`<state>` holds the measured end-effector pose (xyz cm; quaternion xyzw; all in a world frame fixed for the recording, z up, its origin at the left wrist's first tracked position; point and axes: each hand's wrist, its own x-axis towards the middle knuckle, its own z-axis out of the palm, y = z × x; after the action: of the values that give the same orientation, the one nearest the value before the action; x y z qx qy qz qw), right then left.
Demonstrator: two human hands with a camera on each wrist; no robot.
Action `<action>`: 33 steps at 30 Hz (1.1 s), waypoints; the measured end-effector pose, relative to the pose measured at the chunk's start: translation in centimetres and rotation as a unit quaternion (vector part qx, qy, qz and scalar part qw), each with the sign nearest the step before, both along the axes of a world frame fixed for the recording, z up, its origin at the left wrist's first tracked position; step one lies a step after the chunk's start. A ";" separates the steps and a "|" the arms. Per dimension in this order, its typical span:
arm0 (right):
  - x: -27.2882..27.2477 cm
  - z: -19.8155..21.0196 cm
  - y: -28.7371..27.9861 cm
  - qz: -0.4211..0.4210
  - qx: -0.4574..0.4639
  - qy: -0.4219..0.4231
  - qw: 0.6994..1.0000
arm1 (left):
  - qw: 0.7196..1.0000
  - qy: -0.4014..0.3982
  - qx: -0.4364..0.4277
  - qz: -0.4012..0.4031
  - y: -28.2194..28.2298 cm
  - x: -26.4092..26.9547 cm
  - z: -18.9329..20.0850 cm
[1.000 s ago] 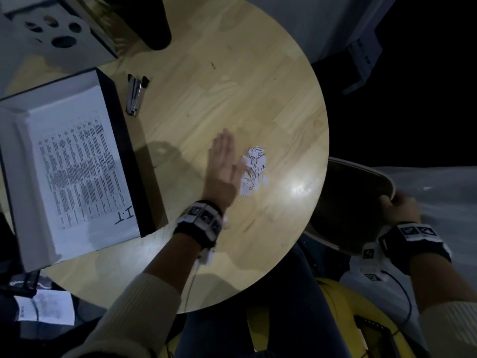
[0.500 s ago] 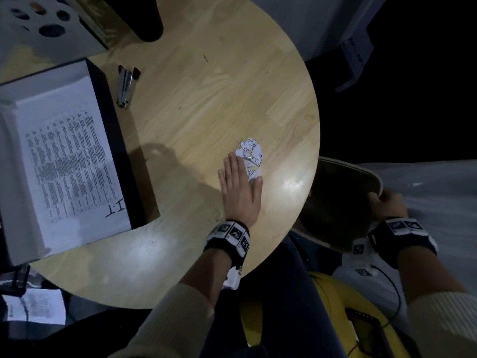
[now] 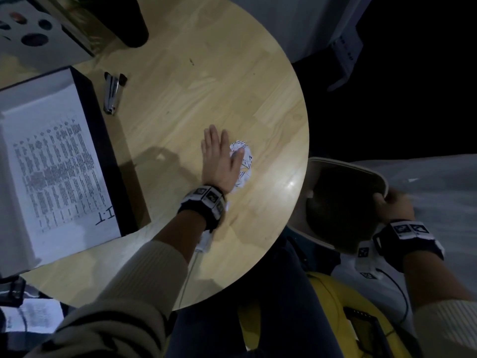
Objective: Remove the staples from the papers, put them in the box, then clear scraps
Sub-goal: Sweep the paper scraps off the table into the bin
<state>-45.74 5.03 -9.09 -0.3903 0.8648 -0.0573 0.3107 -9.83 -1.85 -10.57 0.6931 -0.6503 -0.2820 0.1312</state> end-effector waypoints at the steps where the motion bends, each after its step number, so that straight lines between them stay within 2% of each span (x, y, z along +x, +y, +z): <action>1: 0.1 0.0 0.0 0.000 -0.003 -0.004 1.000 | 1.000 -0.005 0.010 0.002 0.1 -0.8 0.1; 4: 0.7 -0.3 -0.1 -0.007 -0.008 -0.020 1.000 | 0.998 0.007 0.022 -0.061 1.4 -3.1 0.8; 6: 0.9 -0.6 -0.2 -0.001 -0.010 -0.021 1.000 | 0.994 0.043 0.034 -0.090 2.3 -4.4 0.9; 9: 1.2 -0.9 -0.1 0.007 -0.010 -0.018 1.000 | 0.995 0.094 0.018 -0.013 2.5 -3.7 1.4; 13: 1.1 -1.2 0.3 0.002 -0.012 -0.022 1.000 | 0.985 0.113 -0.069 0.112 6.3 1.8 1.7; 15: 1.1 -1.5 0.5 0.000 -0.015 -0.024 1.000 | 0.982 0.095 -0.055 0.155 9.4 3.9 1.4; 17: 1.5 -1.7 0.7 0.002 -0.005 -0.021 1.000 | 0.986 0.043 -0.022 0.158 11.4 4.5 0.6; 19: 1.8 -1.9 1.0 0.009 0.005 -0.020 1.000 | 0.990 -0.017 0.000 0.141 11.8 3.4 -0.2; 21: 2.0 -2.0 1.1 0.014 0.013 -0.017 1.000 | 0.984 -0.045 0.015 0.170 11.0 1.7 -0.5; 24: 1.9 -2.2 1.3 0.013 0.012 -0.018 1.000 | 0.982 -0.053 0.033 0.180 9.7 -0.9 -0.5; 26: 1.8 -2.1 1.5 0.010 0.009 -0.022 1.000 | 0.987 -0.049 0.007 0.151 9.0 -2.6 -0.6; 28: 1.4 -1.9 1.7 0.006 0.008 -0.019 1.000 | 0.986 -0.050 -0.003 0.162 8.4 -3.9 -0.6; 30: 1.0 -1.8 1.8 0.003 0.004 -0.019 1.000 | 0.982 -0.052 -0.010 0.180 8.1 -4.4 -0.7; 33: 0.5 -1.6 1.8 -0.008 0.000 -0.010 1.000 | 0.985 -0.053 -0.027 0.163 8.3 -4.2 -1.1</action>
<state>-45.23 6.85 -10.71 -0.3829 0.8648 -0.0633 0.3187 -14.06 6.46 -11.63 0.7998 -0.5421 -0.2026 0.1593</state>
